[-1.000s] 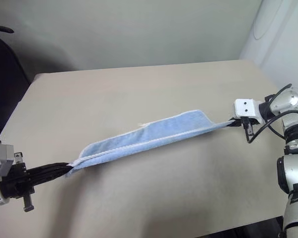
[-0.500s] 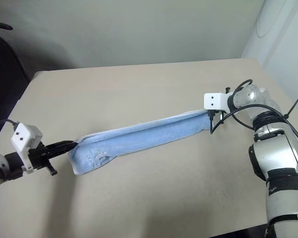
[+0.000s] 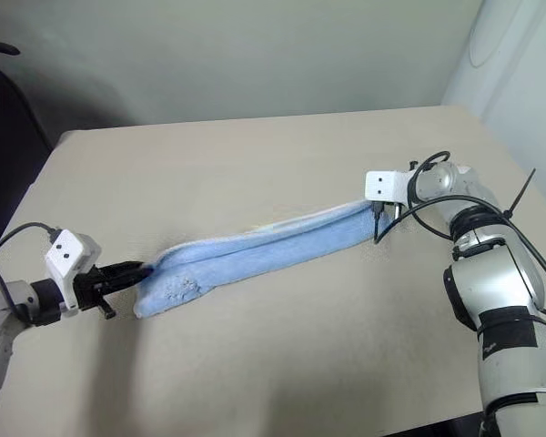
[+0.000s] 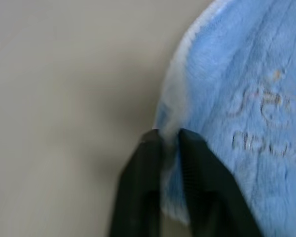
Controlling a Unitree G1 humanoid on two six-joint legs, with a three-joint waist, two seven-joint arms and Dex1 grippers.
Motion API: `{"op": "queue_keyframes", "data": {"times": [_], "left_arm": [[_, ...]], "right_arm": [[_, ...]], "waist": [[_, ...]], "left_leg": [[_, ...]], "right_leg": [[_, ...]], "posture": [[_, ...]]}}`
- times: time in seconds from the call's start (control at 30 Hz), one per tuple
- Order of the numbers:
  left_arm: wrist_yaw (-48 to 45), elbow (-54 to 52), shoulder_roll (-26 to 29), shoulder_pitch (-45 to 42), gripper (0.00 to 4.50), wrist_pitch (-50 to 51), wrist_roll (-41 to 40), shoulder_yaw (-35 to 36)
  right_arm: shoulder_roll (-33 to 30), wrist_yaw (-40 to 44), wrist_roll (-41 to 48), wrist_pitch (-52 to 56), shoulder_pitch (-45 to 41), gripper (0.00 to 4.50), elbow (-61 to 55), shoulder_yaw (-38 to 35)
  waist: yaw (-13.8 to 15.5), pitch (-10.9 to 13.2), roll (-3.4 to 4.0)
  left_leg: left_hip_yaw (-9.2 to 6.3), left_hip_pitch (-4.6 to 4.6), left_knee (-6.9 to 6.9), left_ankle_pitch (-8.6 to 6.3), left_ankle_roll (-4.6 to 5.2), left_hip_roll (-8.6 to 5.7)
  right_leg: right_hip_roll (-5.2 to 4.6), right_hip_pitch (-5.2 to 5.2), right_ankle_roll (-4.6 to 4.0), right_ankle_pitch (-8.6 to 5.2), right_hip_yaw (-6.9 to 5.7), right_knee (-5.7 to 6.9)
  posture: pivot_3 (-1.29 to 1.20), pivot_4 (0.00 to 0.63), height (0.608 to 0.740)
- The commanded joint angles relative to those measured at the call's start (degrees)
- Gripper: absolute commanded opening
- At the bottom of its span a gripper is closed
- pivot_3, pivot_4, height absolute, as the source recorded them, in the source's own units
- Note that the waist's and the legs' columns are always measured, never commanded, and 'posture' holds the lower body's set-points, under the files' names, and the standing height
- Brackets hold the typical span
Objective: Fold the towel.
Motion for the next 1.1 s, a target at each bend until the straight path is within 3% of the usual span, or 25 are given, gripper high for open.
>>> {"op": "queue_keyframes", "data": {"times": [0.03, 0.23, 0.27, 0.43, 0.57, 0.67, 0.7, 0.8, 0.93, 1.1], "left_arm": [[-0.42, -1.04, 0.44, -0.02, 2.10, 0.30, -1.26, 2.07], [1.82, 0.65, 0.55, -0.33, 4.21, -1.58, 0.25, 2.97], [1.85, 0.65, 0.46, -0.15, 4.48, -1.91, 0.09, 3.30], [2.79, -0.73, 0.10, 2.02, 4.48, -2.26, -1.22, 6.77], [6.24, -2.54, -1.60, 4.29, 4.48, 0.25, -5.55, 16.83], [6.65, -8.45, -3.98, 9.73, 4.50, 0.74, -7.94, 23.17], [6.34, -11.05, -5.02, 12.10, 4.50, 0.24, -8.25, 24.47], [4.93, -18.52, -7.40, 18.77, 4.50, -1.23, -8.45, 25.91], [1.48, -23.96, -8.13, 26.07, 4.50, -6.65, -4.64, 23.24], [0.45, -24.29, -7.52, 27.63, 4.50, -12.50, 0.73, 17.63]], "right_arm": [[-1.32, 0.46, 0.26, -1.24, -1.07, 2.01, -0.41, -0.55], [-2.46, -7.11, -2.32, -4.32, -1.17, 4.08, -0.78, 0.72], [-2.58, -8.15, -2.50, -4.48, -1.37, 4.10, -0.72, 0.60], [-4.70, -10.58, -3.48, -4.61, -1.92, 4.10, -0.49, 0.65], [-5.66, 0.45, 8.27, 0.07, -0.83, 4.10, -0.54, -9.56], [-5.11, 10.92, 19.15, 11.51, 0.21, 4.27, -1.09, -19.29], [-4.94, 13.39, 21.71, 16.04, 0.85, 4.48, -1.53, -21.58], [-4.75, 19.12, 27.54, 30.66, 2.76, 4.49, -3.39, -26.32], [-4.23, 15.80, 35.73, 53.87, 3.15, 4.49, -4.54, -33.84], [-3.51, 10.11, 42.36, 72.68, 7.54, 4.49, -11.52, -39.27]], "waist": [[0.01, 0.00, 0.00], [0.01, 0.00, 0.00], [0.00, 0.00, 0.00], [-0.01, 0.00, 0.00], [-0.06, 0.00, -0.03], [-0.31, -0.02, -0.06], [-0.35, -0.02, -0.06], [-0.41, -0.05, -0.11], [-0.23, -0.02, -0.09], [0.25, -0.03, -0.10]], "left_leg": [[0.00, 0.00, 0.01, 0.00, -0.01, 0.00], [-0.01, 0.00, 0.02, 0.00, 0.00, 0.00], [-0.01, 0.00, 0.02, 0.00, 0.00, 0.00], [0.00, 0.00, 0.00, 0.00, 0.01, 0.00], [0.01, -0.03, -0.04, 0.00, 0.00, 0.01], [0.07, -0.04, -0.12, 0.06, -0.09, 0.01], [0.09, -0.03, -0.16, 0.07, -0.12, 0.01], [0.09, -0.02, -0.18, 0.10, -0.15, 0.02], [0.07, -0.02, -0.14, 0.12, -0.16, 0.03], [0.03, 0.34, -0.09, 0.08, -0.04, 0.03]], "right_leg": [[0.00, 0.00, 0.00, 0.00, 0.00, 0.00], [0.00, -0.01, 0.00, 0.00, 0.00, 0.04], [0.00, -0.01, 0.00, 0.00, 0.00, 0.04], [0.00, -0.02, 0.00, 0.00, 0.00, 0.02], [0.00, -0.04, 0.00, 0.00, 0.00, 0.02], [0.01, -0.03, 0.00, 0.00, 0.04, -0.06], [0.01, -0.01, 0.00, 0.00, 0.05, -0.17], [0.01, 0.07, 0.01, 0.00, 0.05, -0.33], [0.02, 0.07, 0.01, 0.00, 0.05, -0.32], [0.04, 0.37, 0.00, -0.01, 0.04, -0.18]], "posture": [[0.00, 0.150, 0.740], [0.00, 0.150, 0.740], [0.00, 0.150, 0.740], [0.00, 0.150, 0.740], [0.00, 0.150, 0.740], [0.00, 0.150, 0.740], [0.00, 0.150, 0.740], [0.00, 0.150, 0.740], [0.00, 0.150, 0.740], [0.00, 0.150, 0.740]]}}
